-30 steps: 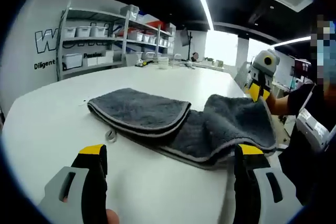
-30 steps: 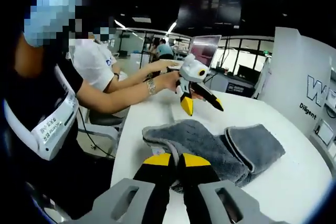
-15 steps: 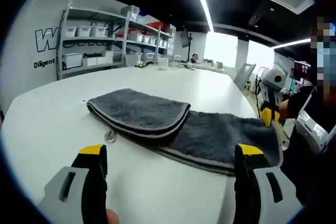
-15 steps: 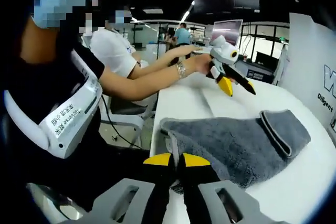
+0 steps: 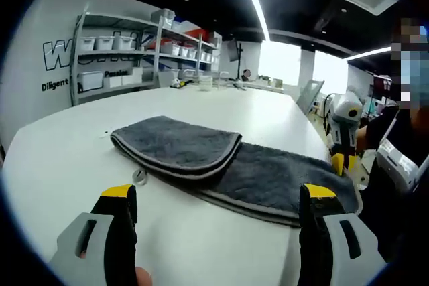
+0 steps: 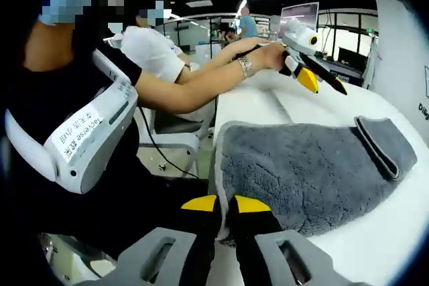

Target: Open the folded towel by lifting each exposed corner and separating the folded layers until the towel lies flat within the target outline without major curled edges

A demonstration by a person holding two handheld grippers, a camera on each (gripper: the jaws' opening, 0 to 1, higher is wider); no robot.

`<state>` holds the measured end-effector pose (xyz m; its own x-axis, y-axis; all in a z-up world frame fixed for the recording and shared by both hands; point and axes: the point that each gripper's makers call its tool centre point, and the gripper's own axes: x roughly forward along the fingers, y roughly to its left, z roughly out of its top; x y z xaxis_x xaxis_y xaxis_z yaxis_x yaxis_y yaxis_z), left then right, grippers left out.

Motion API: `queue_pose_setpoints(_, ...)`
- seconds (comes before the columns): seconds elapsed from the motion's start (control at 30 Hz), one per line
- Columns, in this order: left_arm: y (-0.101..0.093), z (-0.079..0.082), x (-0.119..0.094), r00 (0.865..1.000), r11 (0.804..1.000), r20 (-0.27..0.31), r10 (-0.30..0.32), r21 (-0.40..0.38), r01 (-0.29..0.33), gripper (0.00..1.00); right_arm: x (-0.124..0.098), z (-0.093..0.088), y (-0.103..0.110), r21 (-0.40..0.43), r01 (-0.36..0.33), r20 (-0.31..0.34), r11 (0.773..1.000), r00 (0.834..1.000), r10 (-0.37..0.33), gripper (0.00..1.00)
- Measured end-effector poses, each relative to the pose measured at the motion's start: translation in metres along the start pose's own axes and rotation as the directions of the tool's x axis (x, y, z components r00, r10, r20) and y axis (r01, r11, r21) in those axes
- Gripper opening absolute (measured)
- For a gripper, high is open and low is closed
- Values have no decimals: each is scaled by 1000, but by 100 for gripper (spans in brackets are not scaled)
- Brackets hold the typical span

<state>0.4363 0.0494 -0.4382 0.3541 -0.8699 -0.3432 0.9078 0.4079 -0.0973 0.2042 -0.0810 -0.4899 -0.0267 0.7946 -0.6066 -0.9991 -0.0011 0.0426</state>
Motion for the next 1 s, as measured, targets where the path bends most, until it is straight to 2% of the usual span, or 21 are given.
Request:
queue_pose_setpoints(0.23,0,-2,0,1000,1000,-2,-4,-25,4,100,-9,9,4,26,-33,45,999,998,32,24)
queue_pose_setpoints(0.33,0,-2,0,1000,1000,-4,-7,-16,7,100,-19,22,6,44,-46,104,998,994,41,33)
queue_pose_setpoints(0.4,0,0,0,1000,1000,0,-6,-12,6,100,-26,28,3,43,-33,132,999,991,27,35)
queue_pose_setpoints(0.47,0,0,-1,1000,1000,-1,-5,-7,5,100,-30,31,-3,52,-7,146,999,989,0,39)
queue_pose_setpoints(0.6,-1,0,0,1000,1000,-5,-3,0,3,100,-39,37,-22,77,60,173,995,982,-73,56)
queue_pose_setpoints(0.7,-1,-1,0,1000,1000,-4,-7,-7,7,100,-47,35,-45,61,128,178,990,974,-138,57)
queue_pose_setpoints(0.77,-2,-2,0,1000,1000,-12,-9,3,9,100,-48,34,-52,67,138,176,988,973,-148,62)
queue_pose_setpoints(0.83,-2,-2,0,1000,1000,-14,-12,4,12,100,-49,33,-58,75,151,178,986,971,-162,70)
queue_pose_setpoints(1.0,-2,-3,1,1000,1000,-14,-10,-3,10,100,-50,34,-82,98,204,173,974,960,-219,80)
